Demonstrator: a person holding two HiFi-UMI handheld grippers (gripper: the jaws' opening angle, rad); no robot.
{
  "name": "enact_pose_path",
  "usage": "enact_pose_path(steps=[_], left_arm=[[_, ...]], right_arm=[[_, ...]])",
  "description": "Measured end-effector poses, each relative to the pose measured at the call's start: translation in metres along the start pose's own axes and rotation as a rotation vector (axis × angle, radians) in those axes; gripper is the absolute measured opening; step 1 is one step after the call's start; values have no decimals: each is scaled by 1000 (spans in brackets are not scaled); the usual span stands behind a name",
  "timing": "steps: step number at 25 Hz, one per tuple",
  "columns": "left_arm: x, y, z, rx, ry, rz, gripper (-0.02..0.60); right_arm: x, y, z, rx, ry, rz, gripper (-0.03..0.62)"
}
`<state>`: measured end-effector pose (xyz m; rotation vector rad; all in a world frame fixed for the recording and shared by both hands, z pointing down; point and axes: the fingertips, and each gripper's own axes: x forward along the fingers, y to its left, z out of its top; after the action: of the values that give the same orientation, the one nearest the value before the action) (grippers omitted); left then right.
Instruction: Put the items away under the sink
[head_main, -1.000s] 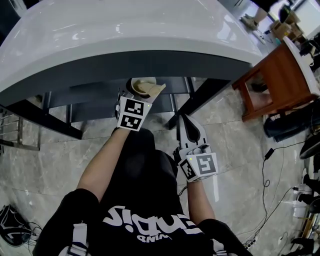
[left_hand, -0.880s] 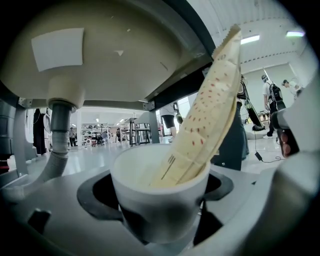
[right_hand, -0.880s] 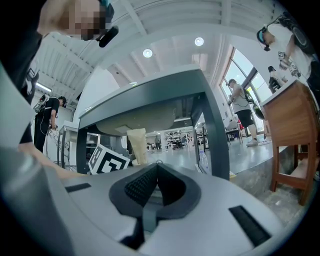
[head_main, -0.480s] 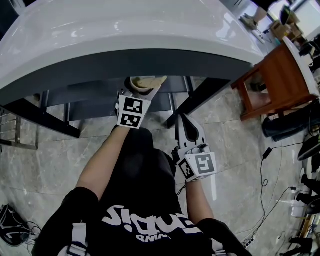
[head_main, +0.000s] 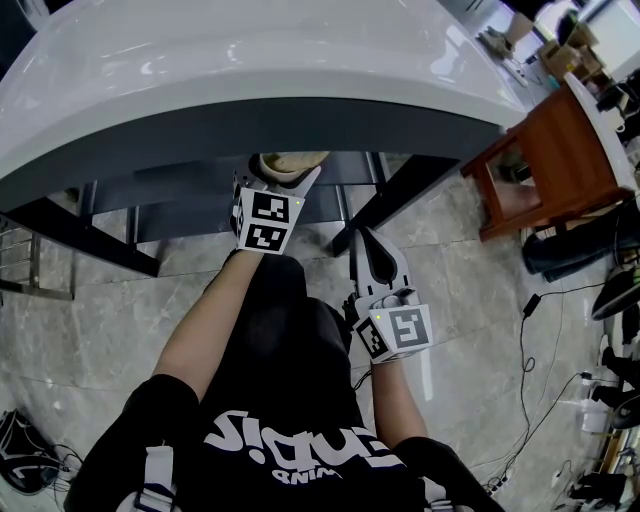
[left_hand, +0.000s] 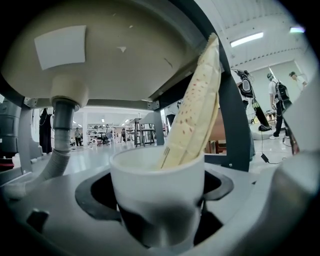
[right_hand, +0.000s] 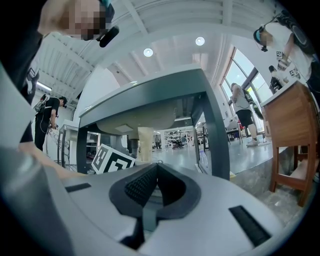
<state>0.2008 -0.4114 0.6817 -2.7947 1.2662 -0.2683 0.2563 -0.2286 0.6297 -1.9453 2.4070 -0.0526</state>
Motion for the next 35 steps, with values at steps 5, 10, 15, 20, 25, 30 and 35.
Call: enact_pose_path(steps=[5, 10, 15, 20, 25, 30, 35], left_arm=[[5, 1, -5, -25, 51, 0, 471], [9, 3, -6, -29, 70, 9, 471], [7, 0, -5, 7, 49, 31, 471], [5, 0, -4, 15, 30, 32, 472], [5, 0, -4, 8, 32, 19, 474], [1, -1, -3, 7, 13, 13, 493], [-7, -3, 0, 6, -9, 8, 495]], right_arm=[[0, 0, 1, -1, 1, 2, 18], [1, 2, 1, -4, 0, 7, 18], [0, 2, 2, -3, -3, 10, 18], [1, 3, 2, -3, 0, 10, 18], [2, 3, 1, -4, 1, 13, 18], [2, 4, 1, -5, 1, 18, 18], [3, 5, 1, -5, -1, 23, 18]])
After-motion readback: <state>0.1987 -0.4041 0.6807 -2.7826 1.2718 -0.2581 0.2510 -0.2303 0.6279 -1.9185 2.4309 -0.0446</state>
